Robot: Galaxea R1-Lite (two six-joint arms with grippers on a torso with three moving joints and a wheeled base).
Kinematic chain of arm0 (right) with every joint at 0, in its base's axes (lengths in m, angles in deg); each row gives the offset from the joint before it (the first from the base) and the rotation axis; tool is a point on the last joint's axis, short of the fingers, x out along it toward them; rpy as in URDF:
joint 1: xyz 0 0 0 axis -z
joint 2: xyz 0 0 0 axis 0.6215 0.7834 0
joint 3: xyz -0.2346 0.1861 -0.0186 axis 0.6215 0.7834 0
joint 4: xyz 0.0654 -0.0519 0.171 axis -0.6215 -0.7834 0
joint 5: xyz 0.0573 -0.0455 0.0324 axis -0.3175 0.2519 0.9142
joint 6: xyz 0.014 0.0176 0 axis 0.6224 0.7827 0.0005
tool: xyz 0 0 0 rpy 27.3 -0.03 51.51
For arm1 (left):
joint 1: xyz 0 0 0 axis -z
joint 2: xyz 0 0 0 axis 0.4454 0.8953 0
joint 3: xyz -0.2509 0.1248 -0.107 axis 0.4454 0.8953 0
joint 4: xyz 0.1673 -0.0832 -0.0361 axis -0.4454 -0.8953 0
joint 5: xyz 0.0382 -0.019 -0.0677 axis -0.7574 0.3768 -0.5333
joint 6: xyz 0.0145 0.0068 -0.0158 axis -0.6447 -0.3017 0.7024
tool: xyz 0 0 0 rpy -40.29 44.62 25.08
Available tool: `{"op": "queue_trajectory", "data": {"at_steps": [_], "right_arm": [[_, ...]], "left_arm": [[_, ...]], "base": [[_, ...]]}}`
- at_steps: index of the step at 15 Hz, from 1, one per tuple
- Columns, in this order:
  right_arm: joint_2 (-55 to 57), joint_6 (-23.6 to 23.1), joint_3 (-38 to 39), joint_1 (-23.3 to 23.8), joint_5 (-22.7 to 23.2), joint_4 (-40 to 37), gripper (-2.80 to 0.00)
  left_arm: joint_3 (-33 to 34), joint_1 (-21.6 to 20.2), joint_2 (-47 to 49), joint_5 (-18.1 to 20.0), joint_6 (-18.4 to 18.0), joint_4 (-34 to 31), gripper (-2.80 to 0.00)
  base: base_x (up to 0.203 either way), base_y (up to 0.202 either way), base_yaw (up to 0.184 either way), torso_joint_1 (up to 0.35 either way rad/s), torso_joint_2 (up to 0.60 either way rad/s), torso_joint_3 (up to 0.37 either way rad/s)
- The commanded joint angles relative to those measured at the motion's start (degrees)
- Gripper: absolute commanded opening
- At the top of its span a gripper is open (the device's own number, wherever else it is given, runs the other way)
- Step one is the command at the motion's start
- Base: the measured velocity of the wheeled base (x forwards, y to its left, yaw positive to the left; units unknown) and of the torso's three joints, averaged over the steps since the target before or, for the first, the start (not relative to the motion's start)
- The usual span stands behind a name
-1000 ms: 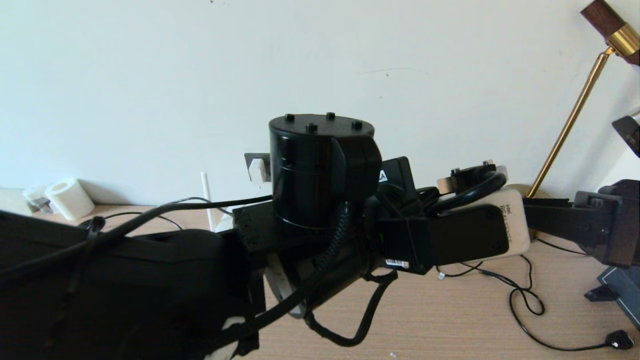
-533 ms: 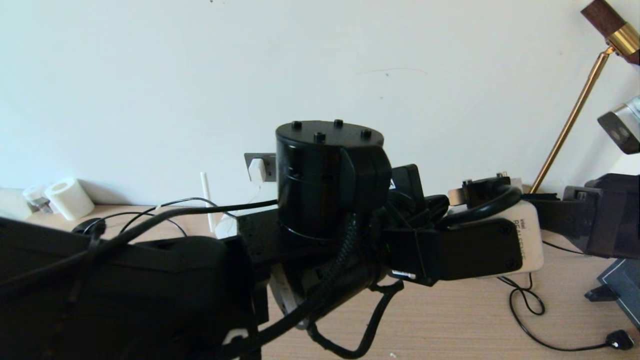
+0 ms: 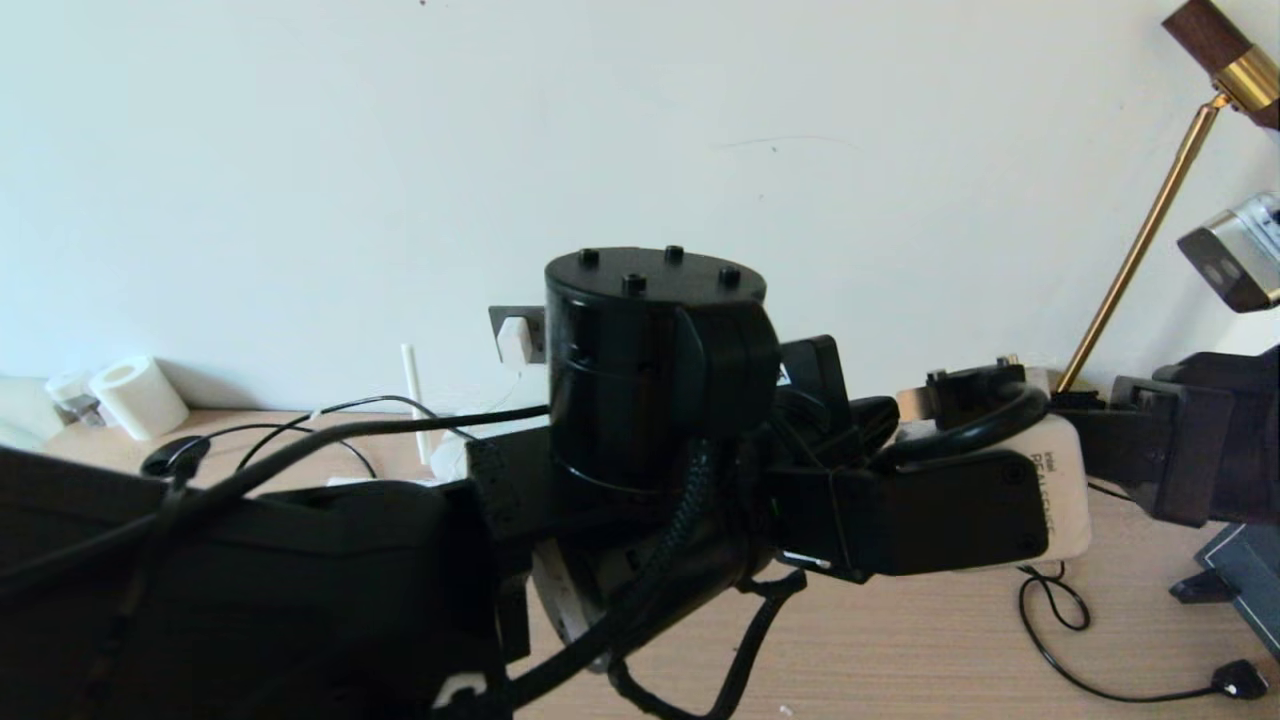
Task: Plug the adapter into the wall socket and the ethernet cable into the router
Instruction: Hand it to the other hand
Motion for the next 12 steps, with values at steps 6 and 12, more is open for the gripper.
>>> {"op": "queue_trajectory", "data": {"at_steps": [6, 12], "right_arm": [[-0.1, -1.4, 0.4, -1.8, -2.6, 0.0, -2.80], [-0.2, -1.1, 0.4, -2.1, -2.5, 0.0, -2.80]], "left_arm": [[0.7, 0.0, -0.5, -0.1, -0.3, 0.2, -2.80], [0.7, 0.0, -0.6, -0.1, -0.3, 0.6, -2.80]], "base": [[0.000, 0.000, 0.000, 0.000, 0.00, 0.000], [0.000, 0.000, 0.000, 0.000, 0.00, 0.000]]}}
